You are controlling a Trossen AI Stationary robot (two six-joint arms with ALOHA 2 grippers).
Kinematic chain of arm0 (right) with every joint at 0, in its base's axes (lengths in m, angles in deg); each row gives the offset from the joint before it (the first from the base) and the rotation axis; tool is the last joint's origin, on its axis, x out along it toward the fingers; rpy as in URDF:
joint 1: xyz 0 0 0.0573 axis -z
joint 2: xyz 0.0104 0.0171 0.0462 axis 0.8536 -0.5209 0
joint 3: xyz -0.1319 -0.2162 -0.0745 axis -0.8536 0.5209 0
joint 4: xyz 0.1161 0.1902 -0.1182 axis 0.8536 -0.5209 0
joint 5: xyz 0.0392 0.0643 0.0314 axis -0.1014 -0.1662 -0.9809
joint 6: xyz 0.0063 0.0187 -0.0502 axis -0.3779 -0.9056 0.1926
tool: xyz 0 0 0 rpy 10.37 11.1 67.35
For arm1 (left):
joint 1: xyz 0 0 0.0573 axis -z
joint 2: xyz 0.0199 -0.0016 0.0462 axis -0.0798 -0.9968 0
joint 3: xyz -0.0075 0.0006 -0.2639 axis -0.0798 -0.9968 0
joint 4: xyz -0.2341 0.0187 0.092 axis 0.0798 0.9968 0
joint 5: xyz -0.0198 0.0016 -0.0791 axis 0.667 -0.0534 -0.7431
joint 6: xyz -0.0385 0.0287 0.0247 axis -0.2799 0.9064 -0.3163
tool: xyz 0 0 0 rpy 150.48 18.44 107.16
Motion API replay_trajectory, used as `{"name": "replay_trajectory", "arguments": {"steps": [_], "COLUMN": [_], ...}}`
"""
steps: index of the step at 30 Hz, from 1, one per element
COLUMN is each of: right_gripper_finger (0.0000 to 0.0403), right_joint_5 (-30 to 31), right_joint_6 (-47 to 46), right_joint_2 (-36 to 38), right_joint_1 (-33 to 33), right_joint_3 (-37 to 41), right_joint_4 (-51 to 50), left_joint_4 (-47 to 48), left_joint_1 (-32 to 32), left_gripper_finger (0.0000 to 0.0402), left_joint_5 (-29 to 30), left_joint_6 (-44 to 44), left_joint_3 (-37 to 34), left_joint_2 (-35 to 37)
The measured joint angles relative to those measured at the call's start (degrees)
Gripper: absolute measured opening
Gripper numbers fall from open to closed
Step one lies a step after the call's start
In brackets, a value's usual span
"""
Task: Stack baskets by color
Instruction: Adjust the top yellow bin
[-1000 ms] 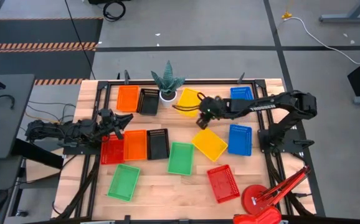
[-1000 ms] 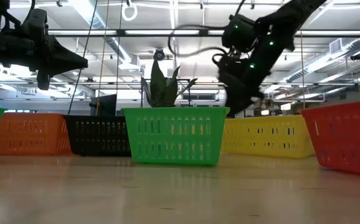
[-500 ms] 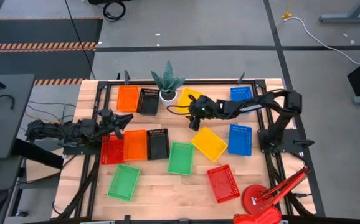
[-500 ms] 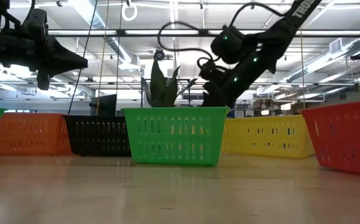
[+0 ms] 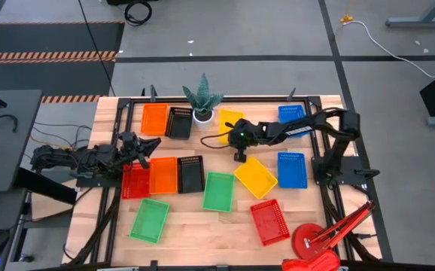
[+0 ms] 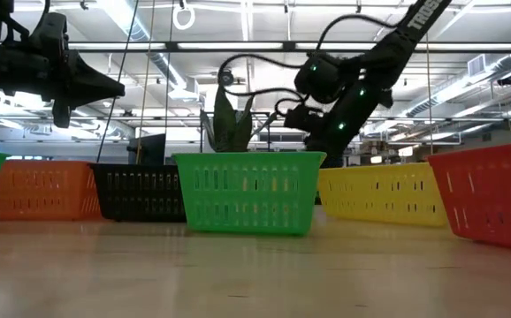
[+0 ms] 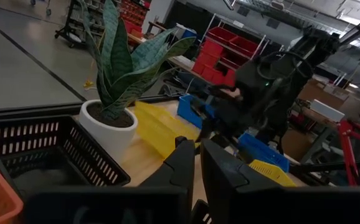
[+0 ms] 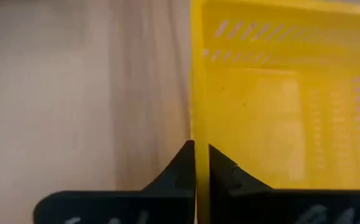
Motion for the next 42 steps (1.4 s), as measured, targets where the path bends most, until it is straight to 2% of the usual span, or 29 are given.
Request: {"name": "replay_trajectory", "arguments": {"steps": [5, 10, 22, 32, 42], "right_gripper_finger": [0.0006, 0.0005, 0.0003, 0.0006, 0.0006], "right_joint_5": [-0.2, -1.1, -4.1, -6.3, -6.5], "right_joint_6": [3.7, 7.7, 14.7, 19.5, 20.3], "right_joint_2": [4.3, 6.8, 7.3, 6.9, 1.8], "right_joint_1": [0.5, 2.1, 9.3, 10.2, 11.6], "right_joint_3": [0.0, 2.0, 6.1, 6.0, 6.1], "right_joint_4": [-8.6, -10.6, -4.9, 5.5, 8.3], "left_joint_4": [0.0, 0.0, 0.1, 0.1, 0.0], "left_joint_1": [0.0, 0.0, 0.0, 0.0, 0.0], "left_gripper_finger": [0.0038, 0.0033, 0.0038, 0.0030, 0.0038], "left_joint_5": [0.0, 0.0, 0.0, 0.0, 0.0], "left_joint_6": [-1.4, -2.7, -3.4, -3.4, -3.4], "left_joint_3": [0.0, 0.0, 0.0, 0.0, 0.0], "left_joint_2": [0.0, 0.0, 0.0, 0.0, 0.0]}}
